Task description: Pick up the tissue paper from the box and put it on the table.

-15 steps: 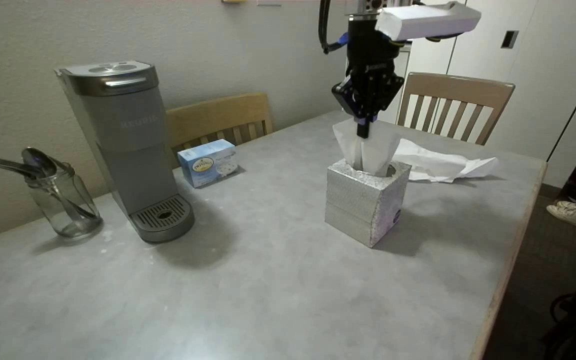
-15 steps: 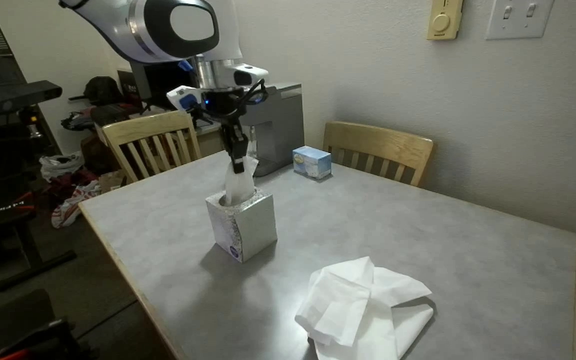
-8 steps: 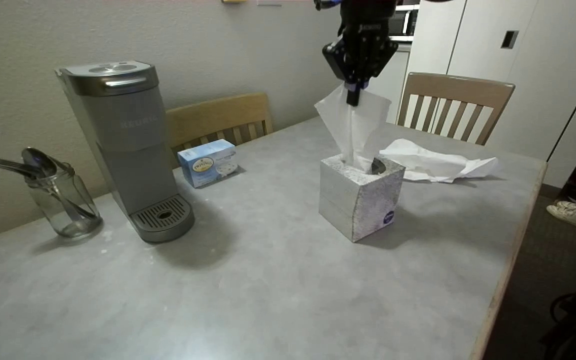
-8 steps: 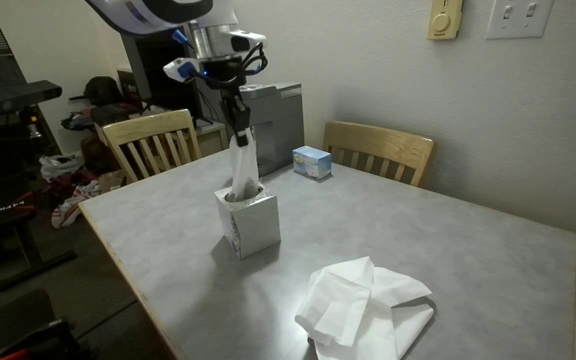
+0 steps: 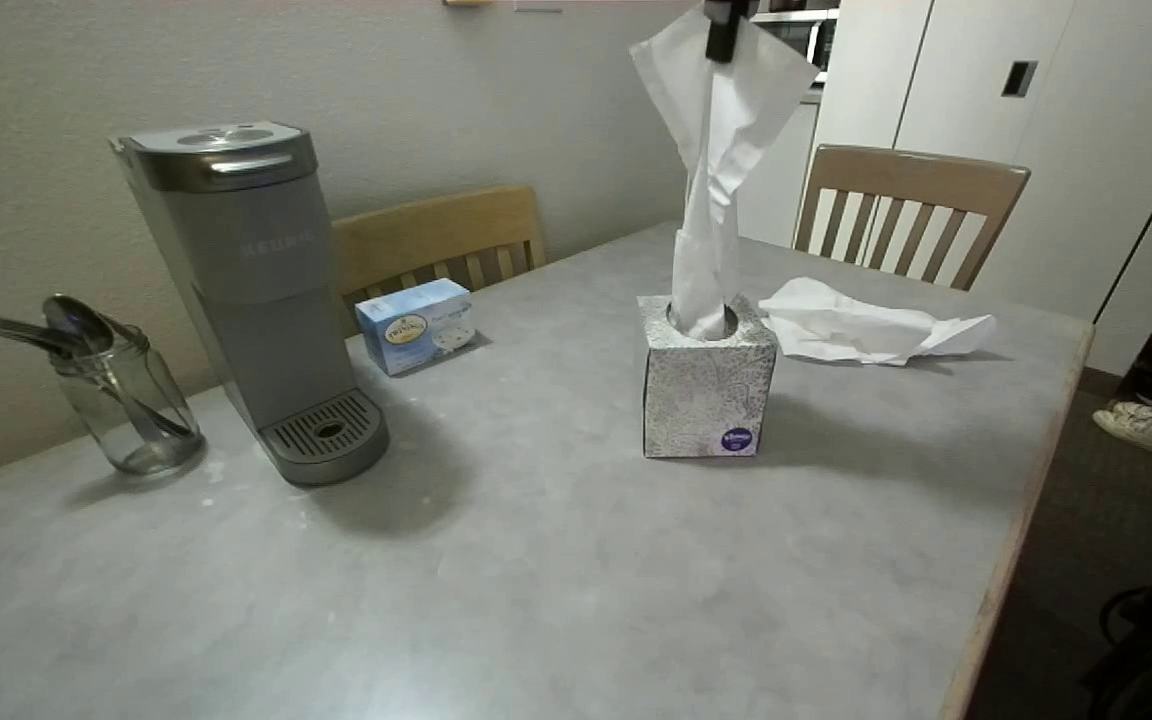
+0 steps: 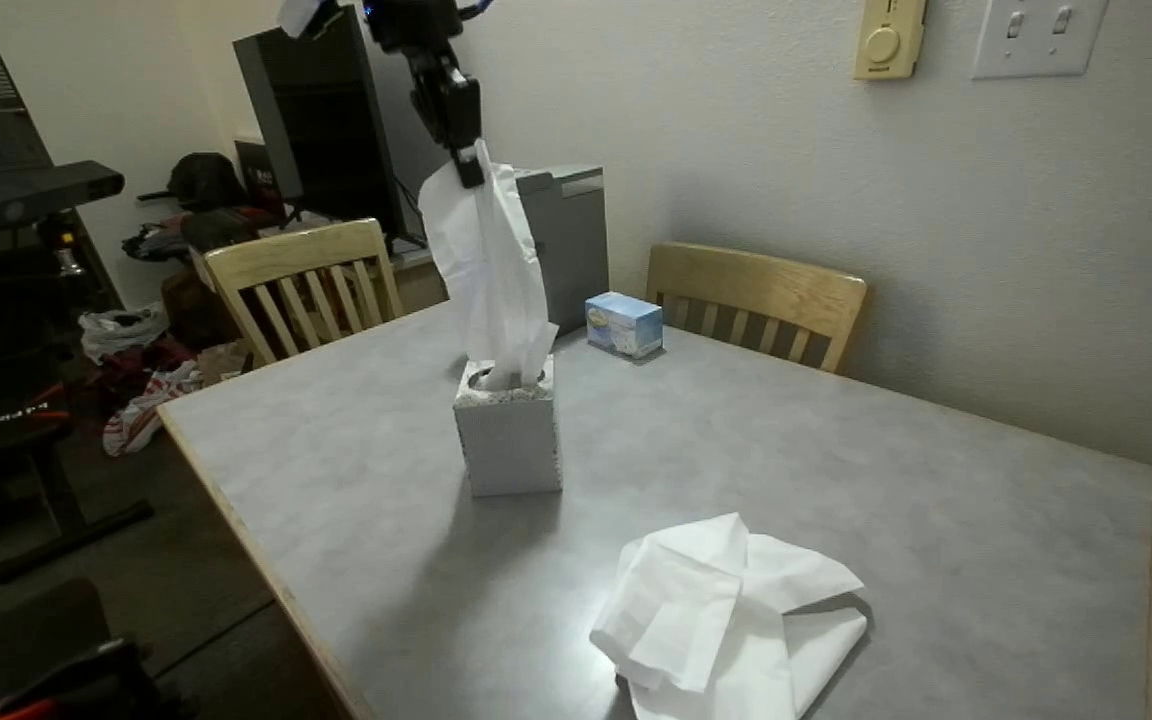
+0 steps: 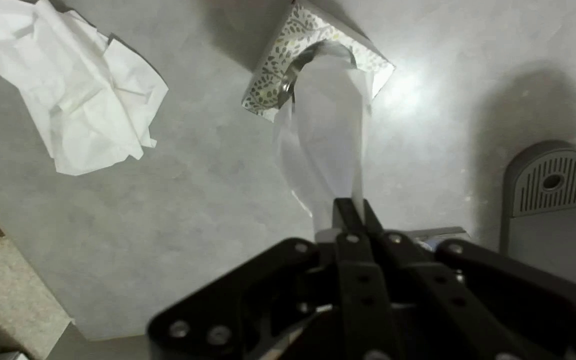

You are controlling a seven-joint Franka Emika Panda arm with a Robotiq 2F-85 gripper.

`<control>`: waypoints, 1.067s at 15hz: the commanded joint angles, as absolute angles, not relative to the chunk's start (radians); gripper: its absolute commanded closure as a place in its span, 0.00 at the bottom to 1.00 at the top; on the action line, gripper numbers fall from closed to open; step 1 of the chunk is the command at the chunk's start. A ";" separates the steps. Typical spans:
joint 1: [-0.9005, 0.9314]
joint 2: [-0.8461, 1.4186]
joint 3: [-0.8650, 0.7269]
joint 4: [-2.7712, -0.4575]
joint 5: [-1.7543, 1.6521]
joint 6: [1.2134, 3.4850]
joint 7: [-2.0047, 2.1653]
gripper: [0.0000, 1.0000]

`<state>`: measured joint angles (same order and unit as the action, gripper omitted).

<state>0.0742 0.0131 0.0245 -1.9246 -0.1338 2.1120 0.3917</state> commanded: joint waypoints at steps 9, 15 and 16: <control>0.048 -0.071 0.036 -1.877 -0.216 2.087 0.328 1.00; -0.015 -0.074 -0.039 -1.890 -0.168 2.171 0.106 1.00; -0.029 -0.066 -0.056 -1.886 -0.158 2.181 0.067 1.00</control>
<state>0.0139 -0.0735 -0.0222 -1.8798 -0.1936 2.1388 0.1831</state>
